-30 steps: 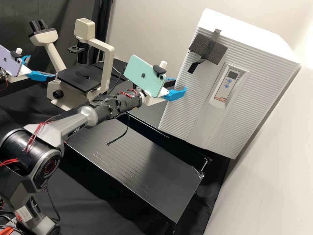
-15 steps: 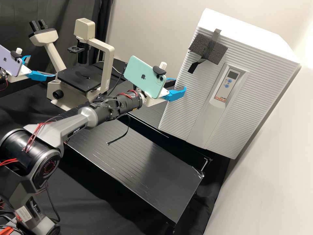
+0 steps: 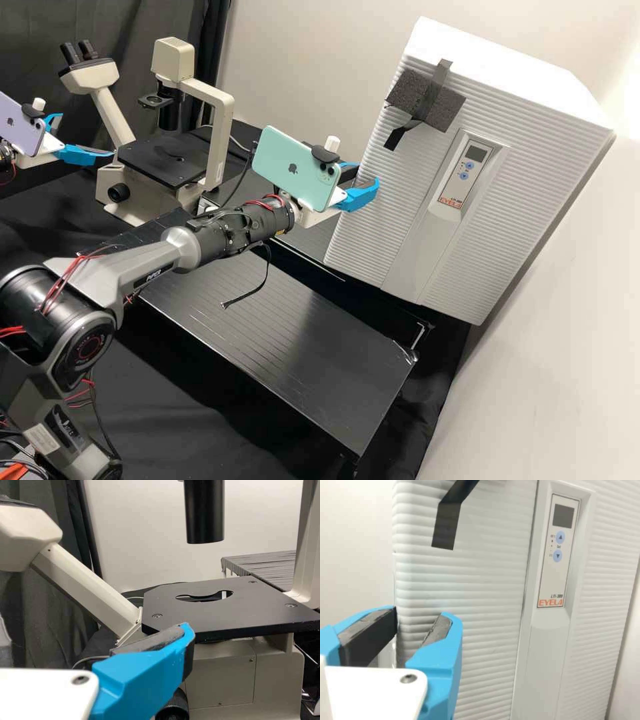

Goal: Open the incubator door.

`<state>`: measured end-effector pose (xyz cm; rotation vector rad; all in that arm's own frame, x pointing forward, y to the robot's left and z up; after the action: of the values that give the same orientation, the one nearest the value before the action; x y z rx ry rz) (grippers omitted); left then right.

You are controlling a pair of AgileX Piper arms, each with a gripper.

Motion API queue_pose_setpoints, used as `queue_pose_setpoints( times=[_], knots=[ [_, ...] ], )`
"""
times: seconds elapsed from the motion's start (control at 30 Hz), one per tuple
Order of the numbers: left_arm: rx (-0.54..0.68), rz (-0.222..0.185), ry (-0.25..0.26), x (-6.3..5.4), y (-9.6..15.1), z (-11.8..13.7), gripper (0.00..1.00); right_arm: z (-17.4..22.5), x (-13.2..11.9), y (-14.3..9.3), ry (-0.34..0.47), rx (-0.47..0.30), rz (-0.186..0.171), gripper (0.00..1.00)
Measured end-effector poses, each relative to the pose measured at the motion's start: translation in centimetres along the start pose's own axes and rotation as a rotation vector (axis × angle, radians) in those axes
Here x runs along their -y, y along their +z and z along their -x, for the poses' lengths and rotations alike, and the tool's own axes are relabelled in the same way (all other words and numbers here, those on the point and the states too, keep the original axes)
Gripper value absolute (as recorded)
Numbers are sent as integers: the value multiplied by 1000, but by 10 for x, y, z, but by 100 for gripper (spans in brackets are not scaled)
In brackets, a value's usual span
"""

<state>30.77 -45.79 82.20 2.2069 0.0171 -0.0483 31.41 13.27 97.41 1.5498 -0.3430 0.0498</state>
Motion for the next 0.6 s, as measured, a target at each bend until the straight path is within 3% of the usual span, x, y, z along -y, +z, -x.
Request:
queue_pose_setpoints(
  times=[0.23,0.3,0.6],
  knots=[
    [0,0,0,0,0,0,100,7,-3,5,-3,-4,20,0],
    [0,0,0,0,0,0,100,9,-6,6,-4,-2,3,0],
    [0,0,0,0,0,0,100,10,-8,8,-21,4,-10,0]
  ],
)
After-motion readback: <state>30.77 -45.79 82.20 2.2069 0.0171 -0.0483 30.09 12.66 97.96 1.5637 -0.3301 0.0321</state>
